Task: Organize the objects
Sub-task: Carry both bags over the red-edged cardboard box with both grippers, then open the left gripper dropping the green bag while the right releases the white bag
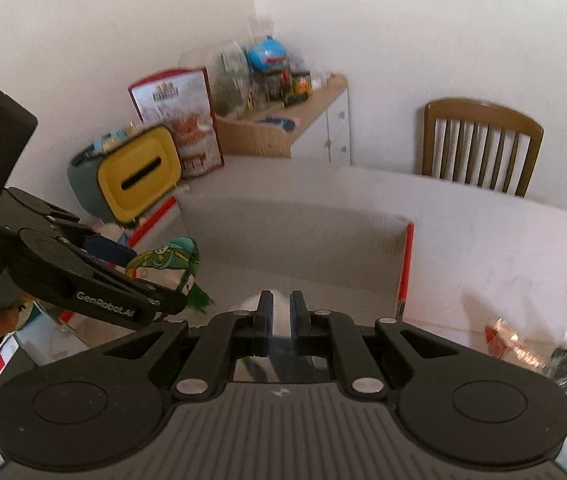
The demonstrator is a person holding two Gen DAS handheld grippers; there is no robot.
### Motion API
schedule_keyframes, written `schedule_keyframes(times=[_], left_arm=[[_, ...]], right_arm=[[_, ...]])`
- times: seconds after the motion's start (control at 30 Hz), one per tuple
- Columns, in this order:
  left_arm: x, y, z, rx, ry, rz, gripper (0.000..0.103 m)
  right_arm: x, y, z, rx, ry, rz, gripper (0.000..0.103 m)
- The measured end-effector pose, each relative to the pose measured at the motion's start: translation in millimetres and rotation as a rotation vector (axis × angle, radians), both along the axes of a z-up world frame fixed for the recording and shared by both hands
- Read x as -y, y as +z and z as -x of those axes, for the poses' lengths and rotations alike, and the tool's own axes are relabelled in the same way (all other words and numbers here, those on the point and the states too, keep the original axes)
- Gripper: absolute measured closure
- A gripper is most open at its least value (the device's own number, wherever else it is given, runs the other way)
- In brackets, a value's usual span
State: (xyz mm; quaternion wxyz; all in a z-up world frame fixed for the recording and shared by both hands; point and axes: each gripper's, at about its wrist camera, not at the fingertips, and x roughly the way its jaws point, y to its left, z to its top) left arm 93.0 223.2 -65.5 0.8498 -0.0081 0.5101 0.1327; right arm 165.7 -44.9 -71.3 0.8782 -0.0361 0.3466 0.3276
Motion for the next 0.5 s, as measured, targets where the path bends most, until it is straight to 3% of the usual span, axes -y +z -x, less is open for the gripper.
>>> schedule_keyframes(times=[0.5], left_arm=[[10.7, -58.2, -18.8, -0.167, -0.08, 0.031, 0.034]], right_arm=[[3.0, -15.8, 1.4, -0.099, 0.01, 0.015, 0.095]])
